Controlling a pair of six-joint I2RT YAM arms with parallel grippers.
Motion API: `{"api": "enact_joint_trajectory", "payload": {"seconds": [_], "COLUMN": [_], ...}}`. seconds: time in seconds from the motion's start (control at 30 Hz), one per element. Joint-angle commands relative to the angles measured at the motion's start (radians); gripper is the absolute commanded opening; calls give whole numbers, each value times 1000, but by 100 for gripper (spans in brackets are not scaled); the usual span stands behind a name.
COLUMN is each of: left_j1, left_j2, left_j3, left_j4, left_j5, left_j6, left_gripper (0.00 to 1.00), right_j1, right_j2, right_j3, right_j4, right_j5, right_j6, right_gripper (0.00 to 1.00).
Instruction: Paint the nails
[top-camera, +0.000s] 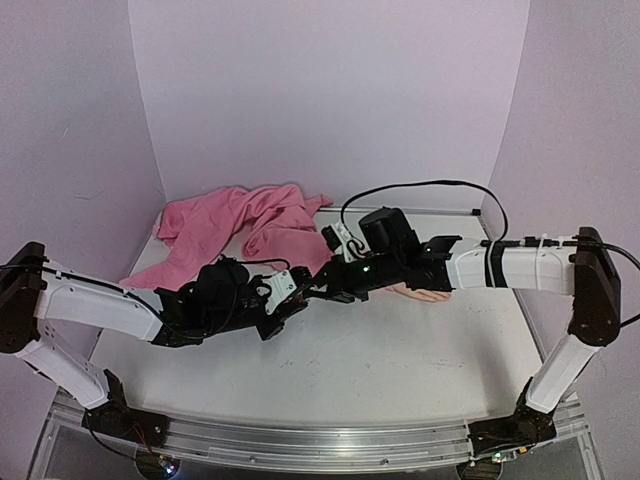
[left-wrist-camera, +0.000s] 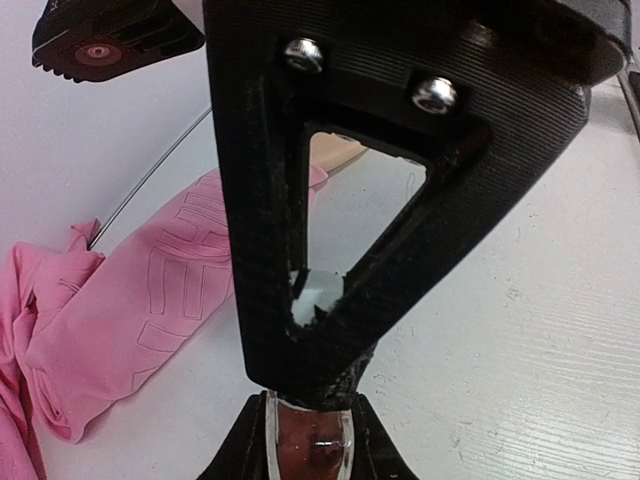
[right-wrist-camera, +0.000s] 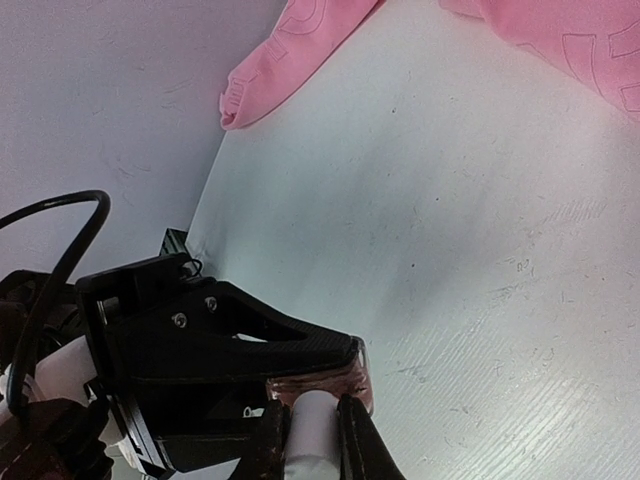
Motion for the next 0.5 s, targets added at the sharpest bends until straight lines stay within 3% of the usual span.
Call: {"api": "enact_joint_trajectory", "payload": {"seconds": [0.0,0.17,0.27,0.37,0.47], "left_j1": [-4,-4,-3,3,42], "left_j2": [-9,-43,-78,-130,-165], "left_j3": [32,46,63,78,102], "left_j4": [38,-14,-71,-117,-125], "left_j5": [-8,99,249,433,719], "left_j6": [-10,-63,-118,-192,-313], "left_gripper": [16,1,0,0,0], "right_j1": [13,13,13,13,13], "right_j2": [-11,-11,-17,-47,-102], "right_j3": [44,61,85,71,18], "right_j4": [48,46,39,33,31], "right_j5": [-9,-36,-96,-317,-543], "right_j6": [-9,-81,-222,-488,-723], "right_gripper": [0,0,0,0,0]}}
